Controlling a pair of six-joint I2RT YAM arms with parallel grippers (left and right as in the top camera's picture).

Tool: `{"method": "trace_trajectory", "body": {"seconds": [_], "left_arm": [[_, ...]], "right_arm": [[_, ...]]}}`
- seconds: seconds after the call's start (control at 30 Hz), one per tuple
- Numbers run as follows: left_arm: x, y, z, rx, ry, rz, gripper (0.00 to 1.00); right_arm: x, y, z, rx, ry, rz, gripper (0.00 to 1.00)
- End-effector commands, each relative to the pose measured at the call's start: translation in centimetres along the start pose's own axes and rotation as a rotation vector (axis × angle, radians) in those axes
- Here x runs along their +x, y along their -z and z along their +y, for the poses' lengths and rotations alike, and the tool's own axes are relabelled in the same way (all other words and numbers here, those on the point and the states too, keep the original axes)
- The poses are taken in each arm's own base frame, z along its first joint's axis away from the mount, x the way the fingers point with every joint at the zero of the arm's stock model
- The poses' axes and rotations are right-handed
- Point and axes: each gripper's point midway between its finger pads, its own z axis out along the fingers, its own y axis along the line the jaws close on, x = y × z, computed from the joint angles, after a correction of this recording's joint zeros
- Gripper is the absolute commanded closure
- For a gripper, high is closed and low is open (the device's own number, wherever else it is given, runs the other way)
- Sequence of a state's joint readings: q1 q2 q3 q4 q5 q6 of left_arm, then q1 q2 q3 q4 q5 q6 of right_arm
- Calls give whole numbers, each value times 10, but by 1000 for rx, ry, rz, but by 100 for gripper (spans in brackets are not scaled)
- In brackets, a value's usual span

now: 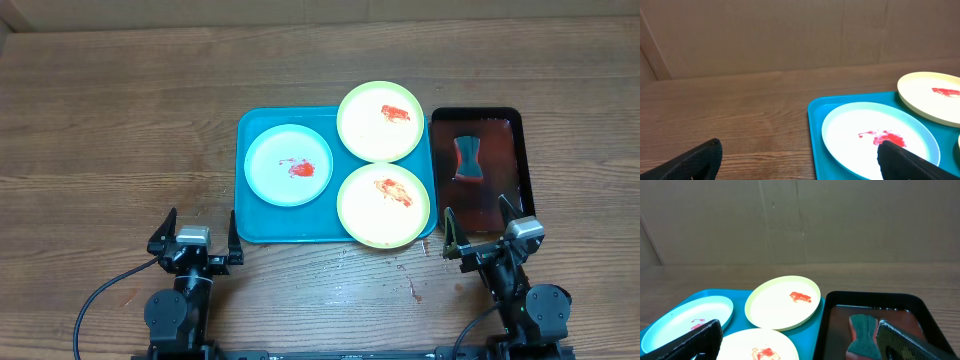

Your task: Clean dirty plates on tray and stack at the side

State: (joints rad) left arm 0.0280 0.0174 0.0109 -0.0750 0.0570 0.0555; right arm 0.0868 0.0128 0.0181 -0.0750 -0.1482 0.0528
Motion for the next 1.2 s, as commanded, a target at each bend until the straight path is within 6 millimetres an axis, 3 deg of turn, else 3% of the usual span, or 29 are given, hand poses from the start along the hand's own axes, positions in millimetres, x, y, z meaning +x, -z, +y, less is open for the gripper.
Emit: {"method": "trace_trajectory", "body": {"seconds": [0.0, 0.43, 0.7, 0.9, 1.0, 1.17], "left_arm": [[0, 0, -1, 8, -12, -9, 0], [-1, 0, -1, 9, -12, -10, 0], [-3, 0, -1, 8, -13, -19, 0], [-7, 2, -25, 149, -15, -38, 0], [-16, 5, -29, 173, 7, -46, 0], [-38, 12, -29, 178, 12, -3, 0]], "right_arm": [[1, 0, -1, 8, -5, -6, 0], [1, 0, -3, 17, -5, -6, 0], [0, 0, 10, -56, -4, -8, 0], [1, 1, 19, -111, -2, -4, 0], [-7, 3, 29, -160, 2, -11, 0], [-37, 6, 34, -173, 10, -40, 0]]}}
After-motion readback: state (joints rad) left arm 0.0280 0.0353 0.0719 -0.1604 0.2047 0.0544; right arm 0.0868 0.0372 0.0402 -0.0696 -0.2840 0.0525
